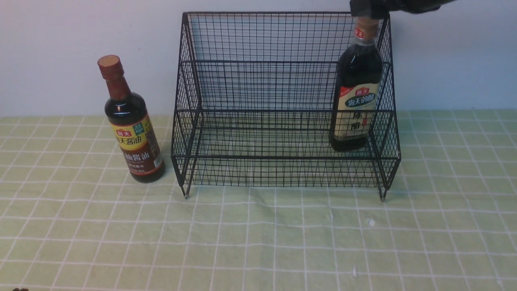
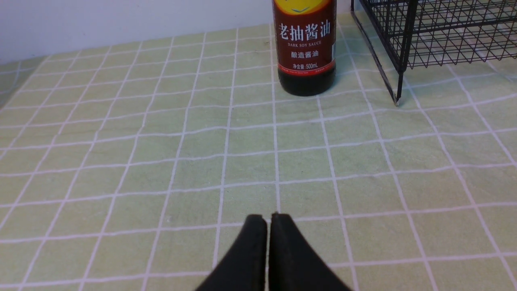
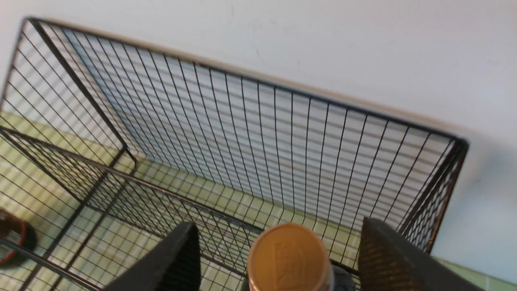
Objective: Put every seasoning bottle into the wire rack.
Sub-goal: Use the right arm to put the condiment bottle back on the shelf, then use the left arm to grab the condiment bottle closest to it
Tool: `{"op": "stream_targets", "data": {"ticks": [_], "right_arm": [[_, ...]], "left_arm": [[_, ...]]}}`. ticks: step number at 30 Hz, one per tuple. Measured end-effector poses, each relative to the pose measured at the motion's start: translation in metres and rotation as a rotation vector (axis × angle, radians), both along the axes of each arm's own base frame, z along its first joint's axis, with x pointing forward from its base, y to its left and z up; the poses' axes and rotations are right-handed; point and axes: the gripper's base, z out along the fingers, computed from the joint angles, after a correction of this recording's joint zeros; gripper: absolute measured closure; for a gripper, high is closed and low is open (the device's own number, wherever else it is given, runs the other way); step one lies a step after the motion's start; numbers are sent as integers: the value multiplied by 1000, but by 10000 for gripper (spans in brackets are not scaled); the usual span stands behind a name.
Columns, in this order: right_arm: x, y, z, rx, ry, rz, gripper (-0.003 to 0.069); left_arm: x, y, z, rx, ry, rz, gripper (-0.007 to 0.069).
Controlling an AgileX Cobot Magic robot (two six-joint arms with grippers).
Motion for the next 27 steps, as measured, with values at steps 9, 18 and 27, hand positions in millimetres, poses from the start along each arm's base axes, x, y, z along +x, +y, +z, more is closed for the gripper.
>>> {"op": "stream_targets", "data": {"ticks": [9, 18, 27], "right_arm": [[-106, -29, 92, -5, -119, 7, 411], [-319, -87, 165, 150, -449, -39, 670], [-426, -119, 78, 344, -748, -85, 672]], "left_arm": [[0, 0, 0, 0, 0, 0, 631], [0, 0, 0, 0, 0, 0, 631], [0, 0, 0, 0, 0, 0, 631]]}}
